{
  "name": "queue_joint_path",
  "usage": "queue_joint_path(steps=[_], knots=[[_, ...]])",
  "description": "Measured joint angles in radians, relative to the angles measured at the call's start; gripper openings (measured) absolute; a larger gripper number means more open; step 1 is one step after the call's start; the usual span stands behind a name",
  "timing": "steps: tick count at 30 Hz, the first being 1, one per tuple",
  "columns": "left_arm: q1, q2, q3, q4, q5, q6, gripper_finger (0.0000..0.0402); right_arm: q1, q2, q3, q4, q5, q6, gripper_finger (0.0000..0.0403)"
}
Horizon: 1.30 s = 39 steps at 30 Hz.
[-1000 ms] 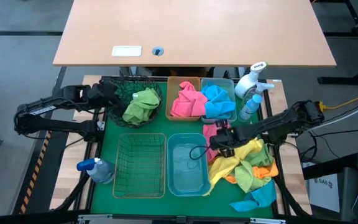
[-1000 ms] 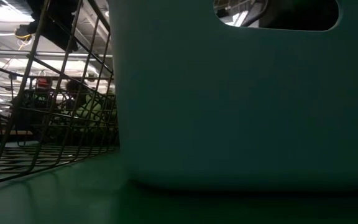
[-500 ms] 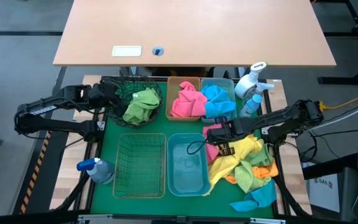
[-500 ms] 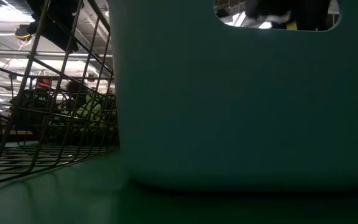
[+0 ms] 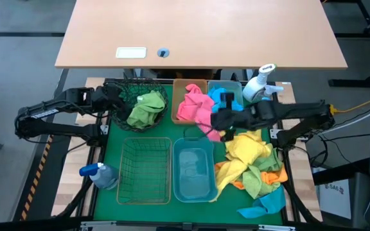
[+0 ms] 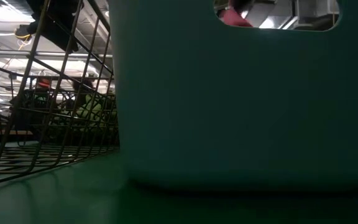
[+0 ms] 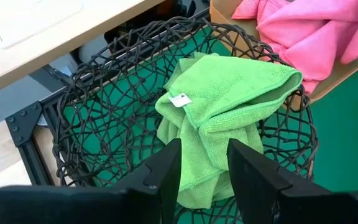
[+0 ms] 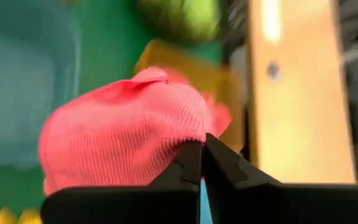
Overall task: Sort microfiber towel by color & place in baskets
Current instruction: Put the pink towel into the orange bin
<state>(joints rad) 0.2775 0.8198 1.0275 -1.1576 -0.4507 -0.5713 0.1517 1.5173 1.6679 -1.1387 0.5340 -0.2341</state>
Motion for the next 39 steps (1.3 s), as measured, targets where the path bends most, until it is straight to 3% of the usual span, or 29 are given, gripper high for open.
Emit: queue_joint_path(steps=[5,10,15,20,31,39], knots=[[0.0,0.0,0.0,0.0,0.0,-0.002,0.0125,-0.089,0.0,0.125,0.167,-0.017,-0.124,0.0004],[0.0,0.0,0.0,0.0,0.0,-0.003,0.0125,-0.227,0.0,0.143,0.347,-0.14,-0.237,0.0002],[0.0,0.0,0.0,0.001,-0.001,-0.003,0.0125,-0.379,0.041,0.143,0.389,-0.31,-0.245,0.0003],[0.0,0.0,0.0,0.004,-0.003,-0.002,0.0125,-0.483,0.128,0.142,0.381,-0.4,-0.234,0.0004],[0.0,0.0,0.0,0.008,-0.004,-0.002,0.0125,-0.539,0.336,0.141,0.378,-0.399,-0.231,0.0004],[0.0,0.0,0.0,0.008,-0.004,-0.002,0.0125,-0.538,0.369,0.141,0.372,-0.39,-0.231,0.0021]])
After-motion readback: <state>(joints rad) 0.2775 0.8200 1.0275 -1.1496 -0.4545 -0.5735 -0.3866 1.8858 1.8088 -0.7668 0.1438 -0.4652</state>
